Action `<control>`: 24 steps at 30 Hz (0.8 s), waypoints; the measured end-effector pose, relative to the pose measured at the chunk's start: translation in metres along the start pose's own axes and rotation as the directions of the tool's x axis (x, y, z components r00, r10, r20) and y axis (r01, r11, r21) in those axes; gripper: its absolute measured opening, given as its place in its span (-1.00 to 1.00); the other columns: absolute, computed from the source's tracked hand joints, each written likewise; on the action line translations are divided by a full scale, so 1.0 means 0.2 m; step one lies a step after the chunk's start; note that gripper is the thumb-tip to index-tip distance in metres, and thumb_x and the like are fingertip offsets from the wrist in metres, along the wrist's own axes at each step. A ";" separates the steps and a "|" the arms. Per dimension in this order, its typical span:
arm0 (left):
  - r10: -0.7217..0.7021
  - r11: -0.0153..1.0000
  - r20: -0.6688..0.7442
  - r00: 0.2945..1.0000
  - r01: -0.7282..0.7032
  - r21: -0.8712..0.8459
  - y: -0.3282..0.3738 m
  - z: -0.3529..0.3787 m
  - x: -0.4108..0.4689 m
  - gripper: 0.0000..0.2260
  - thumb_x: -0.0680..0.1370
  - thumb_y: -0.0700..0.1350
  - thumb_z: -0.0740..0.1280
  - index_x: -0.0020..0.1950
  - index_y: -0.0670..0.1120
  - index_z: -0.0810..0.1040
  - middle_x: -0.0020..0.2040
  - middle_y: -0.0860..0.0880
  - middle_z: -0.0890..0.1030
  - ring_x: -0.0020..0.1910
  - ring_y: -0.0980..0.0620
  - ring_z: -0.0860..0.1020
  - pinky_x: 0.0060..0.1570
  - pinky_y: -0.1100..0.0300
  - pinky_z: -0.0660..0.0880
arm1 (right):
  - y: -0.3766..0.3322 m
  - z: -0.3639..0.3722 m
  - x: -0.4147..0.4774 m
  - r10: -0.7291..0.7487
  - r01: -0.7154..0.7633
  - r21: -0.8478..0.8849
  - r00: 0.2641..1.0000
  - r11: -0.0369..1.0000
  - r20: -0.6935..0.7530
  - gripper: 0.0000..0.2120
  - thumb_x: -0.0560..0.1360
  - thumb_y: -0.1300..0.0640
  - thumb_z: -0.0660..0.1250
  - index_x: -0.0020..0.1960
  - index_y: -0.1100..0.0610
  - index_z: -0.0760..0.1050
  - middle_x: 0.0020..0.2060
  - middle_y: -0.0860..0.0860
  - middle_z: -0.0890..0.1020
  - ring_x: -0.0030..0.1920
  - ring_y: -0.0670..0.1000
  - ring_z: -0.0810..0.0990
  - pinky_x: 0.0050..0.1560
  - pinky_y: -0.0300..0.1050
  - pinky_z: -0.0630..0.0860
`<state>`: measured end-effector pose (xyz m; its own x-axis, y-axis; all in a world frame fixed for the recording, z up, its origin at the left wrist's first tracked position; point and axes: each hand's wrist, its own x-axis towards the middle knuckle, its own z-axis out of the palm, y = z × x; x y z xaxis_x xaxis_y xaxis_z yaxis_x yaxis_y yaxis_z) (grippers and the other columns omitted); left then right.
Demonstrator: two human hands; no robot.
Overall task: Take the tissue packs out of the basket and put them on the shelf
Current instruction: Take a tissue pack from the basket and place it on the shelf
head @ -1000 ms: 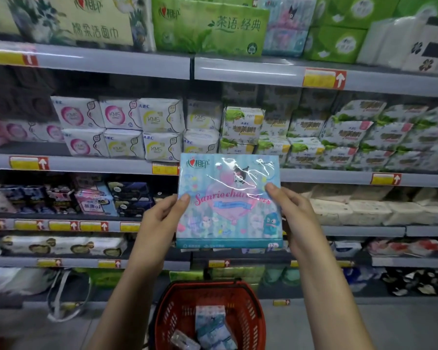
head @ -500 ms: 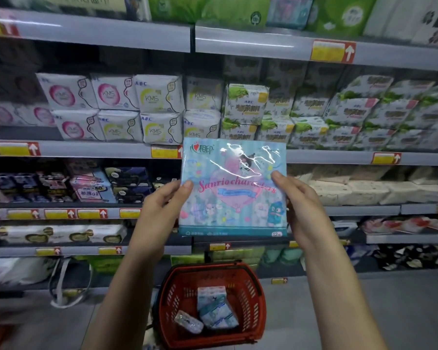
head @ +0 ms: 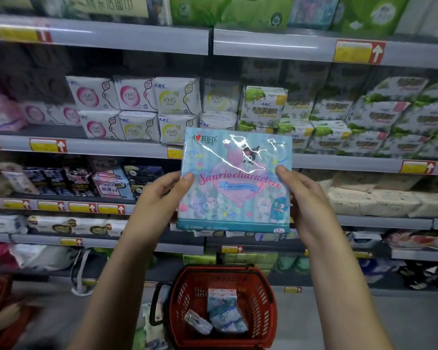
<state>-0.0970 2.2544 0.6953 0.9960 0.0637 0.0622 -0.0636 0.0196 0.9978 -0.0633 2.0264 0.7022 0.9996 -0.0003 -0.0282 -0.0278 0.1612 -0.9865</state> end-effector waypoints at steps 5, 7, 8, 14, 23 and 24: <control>-0.005 0.999 -0.048 0.999 0.007 0.043 0.03 0.13 -0.02 -0.66 0.42 0.14 0.28 0.06 -0.03 0.62 -0.03 -0.03 0.70 -0.10 0.05 0.68 -0.24 0.17 0.62 | -0.02 -0.13 0.05 0.002 -0.003 0.018 0.999 1.000 0.035 -0.72 0.34 -0.07 0.40 -0.08 0.11 0.61 -0.15 0.04 0.71 -0.06 0.06 0.66 0.14 0.09 0.52; -0.008 0.999 -0.067 0.998 0.010 0.041 0.04 0.21 -0.01 -0.65 0.41 0.12 0.29 0.07 -0.04 0.62 -0.03 -0.03 0.70 -0.09 0.04 0.68 -0.22 0.18 0.63 | -0.04 -0.21 0.07 -0.003 0.003 0.020 0.999 1.000 0.049 -0.80 0.40 -0.02 0.38 -0.10 0.11 0.61 -0.17 0.03 0.71 -0.09 0.03 0.66 0.10 0.05 0.54; -0.013 0.999 -0.075 0.997 0.016 0.039 0.04 0.26 -0.01 -0.64 0.40 0.12 0.30 0.07 -0.05 0.62 -0.04 -0.03 0.70 -0.10 0.03 0.69 -0.25 0.18 0.62 | -0.05 -0.25 0.08 -0.003 0.001 0.022 0.999 1.000 0.052 -0.82 0.42 0.00 0.38 -0.12 0.11 0.61 -0.19 0.02 0.71 -0.12 0.02 0.67 0.06 0.02 0.56; -0.005 0.997 -0.117 0.993 0.013 0.072 0.07 0.47 0.00 -0.61 0.36 0.14 0.33 0.06 -0.07 0.62 -0.09 -0.05 0.70 -0.16 -0.01 0.69 -0.32 0.19 0.58 | -0.11 -0.45 0.17 0.035 -0.039 0.035 0.995 0.999 0.094 -0.74 0.37 -0.05 0.39 -0.10 0.13 0.62 -0.06 0.14 0.70 0.05 0.19 0.65 0.14 0.18 0.54; 0.056 0.995 -0.136 0.989 -0.045 0.086 0.08 0.77 -0.01 -0.69 0.43 0.07 0.30 0.04 -0.07 0.62 -0.14 0.00 0.71 -0.18 0.08 0.68 -0.32 0.33 0.52 | -0.17 -0.72 0.25 -0.014 0.007 0.038 0.984 0.999 0.177 -0.79 0.37 -0.04 0.39 -0.12 0.09 0.60 -0.18 0.03 0.72 -0.09 0.04 0.68 0.03 0.03 0.60; 0.060 0.995 -0.133 0.989 -0.048 0.089 0.08 0.80 0.00 -0.70 0.43 0.08 0.30 0.03 -0.06 0.62 -0.15 0.00 0.71 -0.18 0.07 0.68 -0.32 0.31 0.53 | -0.19 -0.75 0.26 -0.028 0.019 0.047 0.983 0.999 0.182 -0.76 0.35 -0.05 0.40 -0.11 0.10 0.59 -0.19 0.02 0.72 -0.11 0.03 0.69 -0.03 -0.01 0.62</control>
<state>-0.0890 2.0953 0.7149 0.9733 0.1971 0.1180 -0.1056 -0.0725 0.9918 -0.0115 1.8719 0.7137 0.9842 0.1749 0.0289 -0.0082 0.2078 -0.9781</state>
